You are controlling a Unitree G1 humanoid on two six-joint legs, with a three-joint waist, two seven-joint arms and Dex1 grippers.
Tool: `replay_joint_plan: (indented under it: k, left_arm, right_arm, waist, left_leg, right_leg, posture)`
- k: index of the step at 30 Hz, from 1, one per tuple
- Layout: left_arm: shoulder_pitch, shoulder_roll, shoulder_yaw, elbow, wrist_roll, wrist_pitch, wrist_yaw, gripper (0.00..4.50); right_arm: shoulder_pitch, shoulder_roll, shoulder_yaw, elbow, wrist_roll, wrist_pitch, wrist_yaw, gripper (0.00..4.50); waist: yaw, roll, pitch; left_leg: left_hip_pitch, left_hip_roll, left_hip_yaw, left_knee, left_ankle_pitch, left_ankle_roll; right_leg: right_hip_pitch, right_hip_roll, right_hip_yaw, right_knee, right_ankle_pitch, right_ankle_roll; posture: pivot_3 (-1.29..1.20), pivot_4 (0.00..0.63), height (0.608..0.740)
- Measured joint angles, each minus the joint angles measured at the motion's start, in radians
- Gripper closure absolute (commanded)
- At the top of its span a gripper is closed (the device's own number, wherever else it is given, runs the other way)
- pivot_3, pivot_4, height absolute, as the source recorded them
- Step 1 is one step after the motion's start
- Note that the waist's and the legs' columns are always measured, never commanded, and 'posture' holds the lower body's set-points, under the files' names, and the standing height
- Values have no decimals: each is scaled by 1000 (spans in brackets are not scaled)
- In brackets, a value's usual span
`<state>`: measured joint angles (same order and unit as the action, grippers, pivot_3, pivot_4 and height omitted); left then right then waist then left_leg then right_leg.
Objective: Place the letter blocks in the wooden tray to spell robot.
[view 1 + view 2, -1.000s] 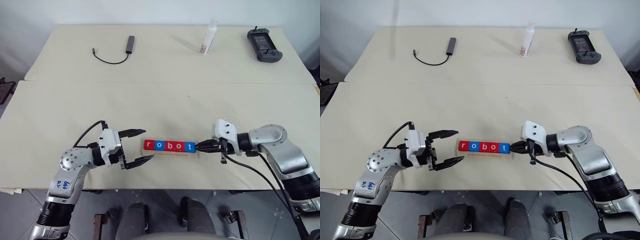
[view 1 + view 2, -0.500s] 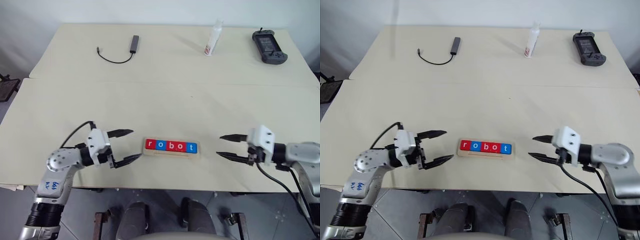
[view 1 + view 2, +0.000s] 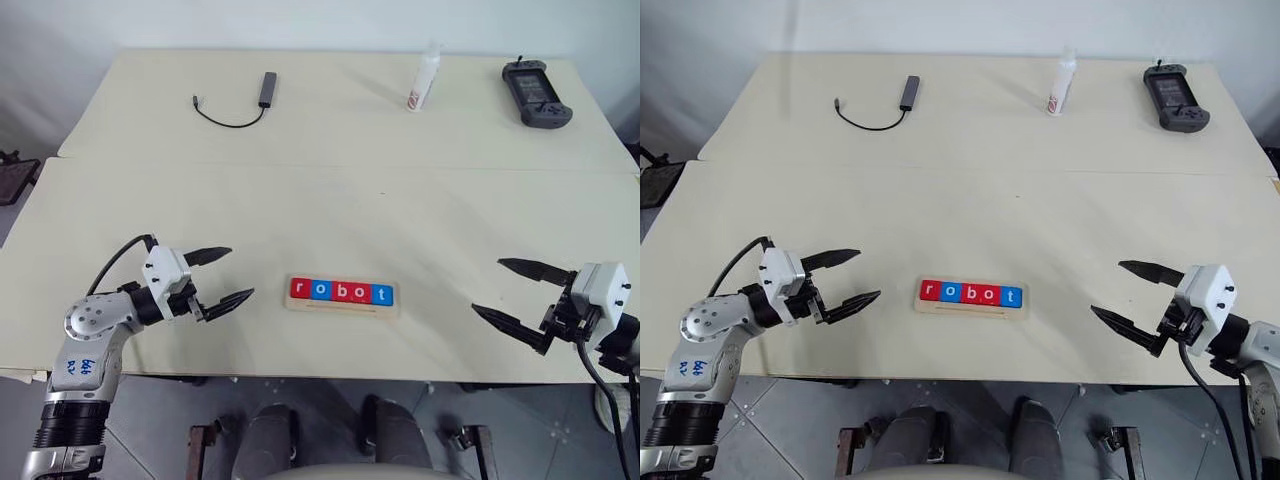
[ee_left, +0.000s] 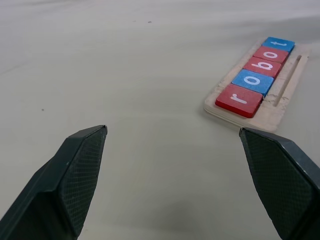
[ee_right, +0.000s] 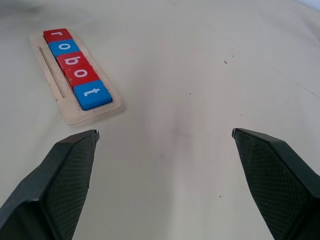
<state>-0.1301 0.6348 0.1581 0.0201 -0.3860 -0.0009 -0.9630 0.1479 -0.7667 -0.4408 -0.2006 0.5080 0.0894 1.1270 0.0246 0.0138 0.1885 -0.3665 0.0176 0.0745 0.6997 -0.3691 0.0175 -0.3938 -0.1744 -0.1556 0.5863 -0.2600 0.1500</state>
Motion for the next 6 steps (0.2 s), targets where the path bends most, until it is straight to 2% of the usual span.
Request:
replay_joint_plan:
  k: [6]
  left_arm:
    - [-1,3,0,0,-3,3,-19,0]
  right_arm:
    - [-4,0,21,1,6,-3,11,27]
  waist:
    - [-1,0,0]
  left_leg:
    - [0,0,0,0,0,0]
  right_leg:
    - [0,0,0,0,0,0]
  posture:
    - [0,150,740]
